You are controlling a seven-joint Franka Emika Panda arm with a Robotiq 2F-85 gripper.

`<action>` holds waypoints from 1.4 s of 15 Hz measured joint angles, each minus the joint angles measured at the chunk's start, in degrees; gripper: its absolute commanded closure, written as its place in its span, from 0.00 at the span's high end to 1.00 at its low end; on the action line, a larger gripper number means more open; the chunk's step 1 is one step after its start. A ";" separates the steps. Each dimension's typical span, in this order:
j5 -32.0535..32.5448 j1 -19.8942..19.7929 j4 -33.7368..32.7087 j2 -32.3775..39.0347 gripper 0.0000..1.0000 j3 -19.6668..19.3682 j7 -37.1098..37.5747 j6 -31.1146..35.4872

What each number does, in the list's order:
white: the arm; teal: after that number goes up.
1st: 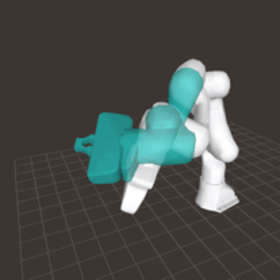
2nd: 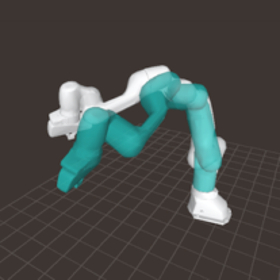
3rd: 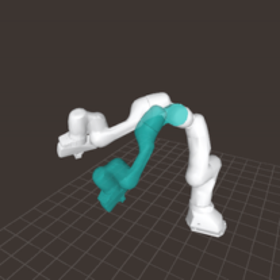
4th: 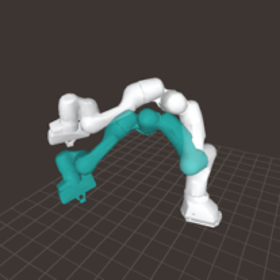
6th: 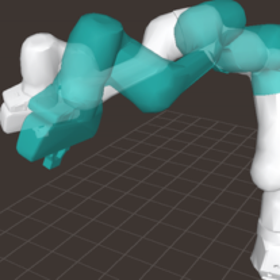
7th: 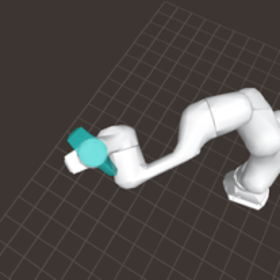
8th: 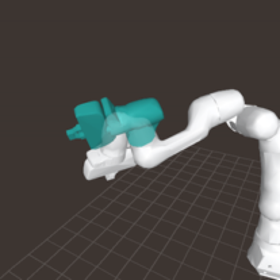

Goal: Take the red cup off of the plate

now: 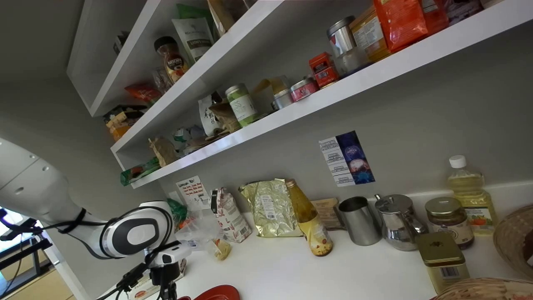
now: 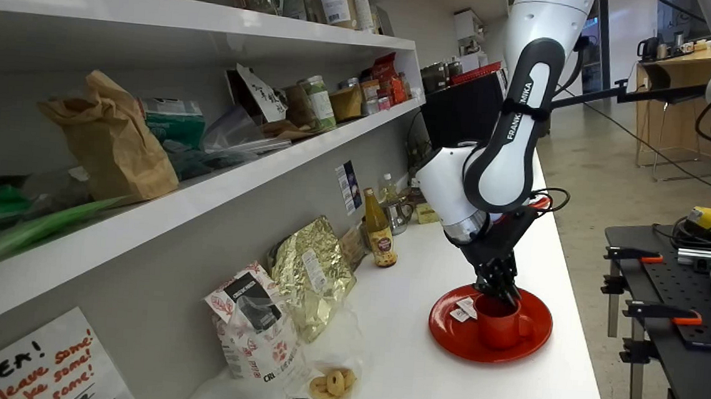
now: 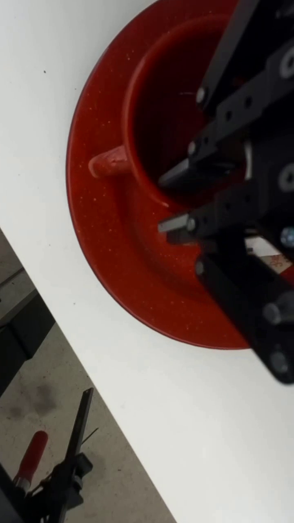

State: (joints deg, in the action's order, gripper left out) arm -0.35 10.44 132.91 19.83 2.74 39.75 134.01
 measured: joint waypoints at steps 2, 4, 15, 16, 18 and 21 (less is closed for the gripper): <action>0.02 0.00 -0.27 -0.16 0.03 -0.18 0.00 0.05; 0.03 0.00 -0.62 -0.44 0.03 -0.31 0.00 0.08; 0.17 0.52 -5.25 -1.82 0.02 -0.63 -0.10 0.27; 0.17 0.72 -5.77 -1.99 0.02 -0.40 -0.12 0.29; 0.17 1.21 -6.88 -2.23 0.02 0.18 -0.12 0.29; 0.14 1.95 -8.60 -2.31 0.02 1.39 -0.18 0.31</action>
State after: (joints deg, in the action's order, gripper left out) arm -0.21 12.38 124.31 17.52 4.13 39.56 134.31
